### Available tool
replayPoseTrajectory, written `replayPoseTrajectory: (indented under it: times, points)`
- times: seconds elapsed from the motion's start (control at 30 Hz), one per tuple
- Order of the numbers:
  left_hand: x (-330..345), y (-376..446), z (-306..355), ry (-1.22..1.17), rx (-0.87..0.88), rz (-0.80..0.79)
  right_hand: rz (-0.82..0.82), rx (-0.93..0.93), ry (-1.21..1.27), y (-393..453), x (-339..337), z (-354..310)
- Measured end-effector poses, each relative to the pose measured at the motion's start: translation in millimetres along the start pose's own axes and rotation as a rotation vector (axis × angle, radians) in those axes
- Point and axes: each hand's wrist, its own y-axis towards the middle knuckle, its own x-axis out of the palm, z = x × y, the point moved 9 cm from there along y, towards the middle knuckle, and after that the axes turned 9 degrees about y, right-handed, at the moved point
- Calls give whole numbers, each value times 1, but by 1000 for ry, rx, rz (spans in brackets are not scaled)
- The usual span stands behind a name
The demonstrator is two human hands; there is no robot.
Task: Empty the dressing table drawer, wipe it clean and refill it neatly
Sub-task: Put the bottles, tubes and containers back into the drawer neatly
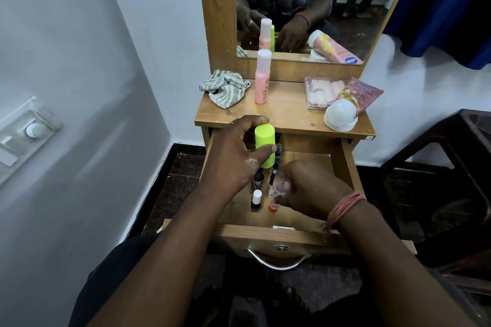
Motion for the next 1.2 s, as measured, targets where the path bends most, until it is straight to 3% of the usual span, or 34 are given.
replayPoseTrajectory:
  times: [0.2,0.47,0.97,1.03,1.13,1.2]
  points:
    - [-1,0,0,8,2,3,3,-84,-27,5,10,-14]
    - [-1,2,-1,-9,-8,1,1,-22,-57,3,9,-10]
    - [0,2,0,-3,2,-9,25,-30,134,-4,-13,0]
    - [-1,2,1,-9,3,-6,116,-44,177,-5,-28,4]
    - [-2,2,3,-63,-2,-1,412,-82,360,-10,-56,15]
    - [3,0,7,-148,-13,-24,458,-119,448,-9,-56,15]
